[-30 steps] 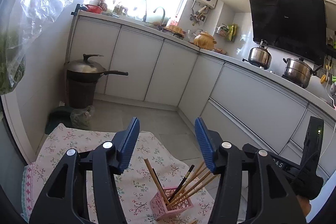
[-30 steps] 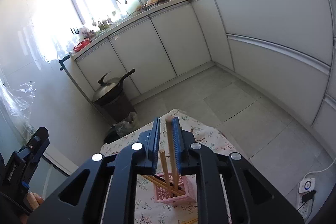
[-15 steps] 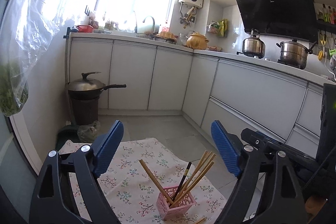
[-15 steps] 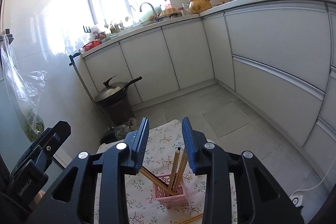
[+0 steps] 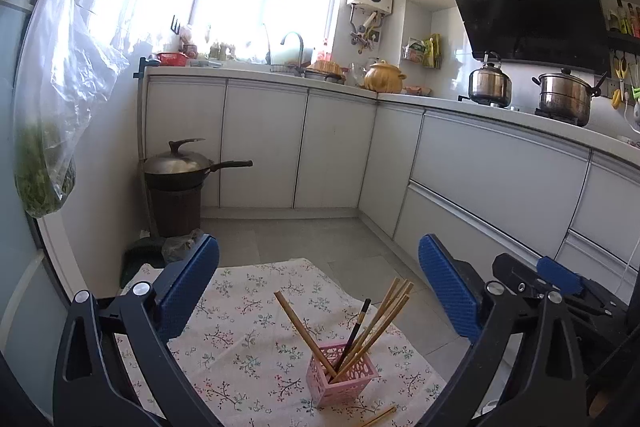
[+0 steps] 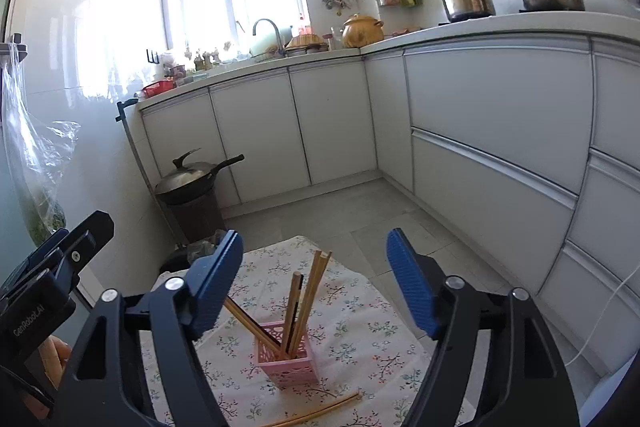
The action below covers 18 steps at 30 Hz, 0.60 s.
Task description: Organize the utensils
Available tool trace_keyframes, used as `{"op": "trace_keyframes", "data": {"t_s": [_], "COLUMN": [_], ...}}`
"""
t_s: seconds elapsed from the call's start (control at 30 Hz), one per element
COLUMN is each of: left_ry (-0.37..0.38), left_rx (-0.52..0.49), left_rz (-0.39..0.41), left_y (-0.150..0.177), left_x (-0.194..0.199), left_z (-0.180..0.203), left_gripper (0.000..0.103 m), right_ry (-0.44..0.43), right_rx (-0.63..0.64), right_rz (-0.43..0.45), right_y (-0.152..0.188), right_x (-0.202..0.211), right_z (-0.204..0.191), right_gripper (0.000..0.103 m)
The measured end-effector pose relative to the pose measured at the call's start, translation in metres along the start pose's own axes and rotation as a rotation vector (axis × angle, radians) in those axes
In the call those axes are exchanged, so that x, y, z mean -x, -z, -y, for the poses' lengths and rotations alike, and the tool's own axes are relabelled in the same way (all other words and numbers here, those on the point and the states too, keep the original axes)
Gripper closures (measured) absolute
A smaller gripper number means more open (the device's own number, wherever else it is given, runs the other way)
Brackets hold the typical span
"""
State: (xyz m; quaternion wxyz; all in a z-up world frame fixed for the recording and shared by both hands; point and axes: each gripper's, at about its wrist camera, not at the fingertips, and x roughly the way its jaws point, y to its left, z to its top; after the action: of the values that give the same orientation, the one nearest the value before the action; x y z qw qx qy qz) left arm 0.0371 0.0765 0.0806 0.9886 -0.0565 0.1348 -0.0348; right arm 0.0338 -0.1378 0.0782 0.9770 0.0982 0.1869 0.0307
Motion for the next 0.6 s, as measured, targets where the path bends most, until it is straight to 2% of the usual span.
{"op": "trace_keyframes", "data": {"t_s": [0.07, 0.17, 0.47, 0.53, 0.6], "left_ry": [-0.007, -0.01, 0.003, 0.033, 0.083], "left_rx": [-0.004, -0.017, -0.059, -0.08, -0.118], "left_rz": [-0.011, -0.022, -0.097, -0.145, -0.243], "left_y": [0.002, 0.005, 0.016, 0.022, 0.033], "left_x": [0.0, 0.001, -0.009, -0.016, -0.031], "left_z": [0.001, 0.005, 0.013, 0.015, 0.02], "left_gripper": [0.007, 0.007, 0.007, 0.007, 0.007], "right_ry": [0.022, 0.035, 0.05, 0.057, 0.064], "right_rx": [-0.01, -0.024, -0.02, -0.032, -0.069], "right_rz": [0.012, 0.005, -0.064, -0.091, -0.149], "right_y": [0.002, 0.004, 0.018, 0.026, 0.04], "right_x": [0.005, 0.008, 0.011, 0.014, 0.014], "right_z": [0.005, 0.011, 0.029, 0.038, 0.053], "right_gripper": [0.014, 0.008, 0.007, 0.007, 0.007]}}
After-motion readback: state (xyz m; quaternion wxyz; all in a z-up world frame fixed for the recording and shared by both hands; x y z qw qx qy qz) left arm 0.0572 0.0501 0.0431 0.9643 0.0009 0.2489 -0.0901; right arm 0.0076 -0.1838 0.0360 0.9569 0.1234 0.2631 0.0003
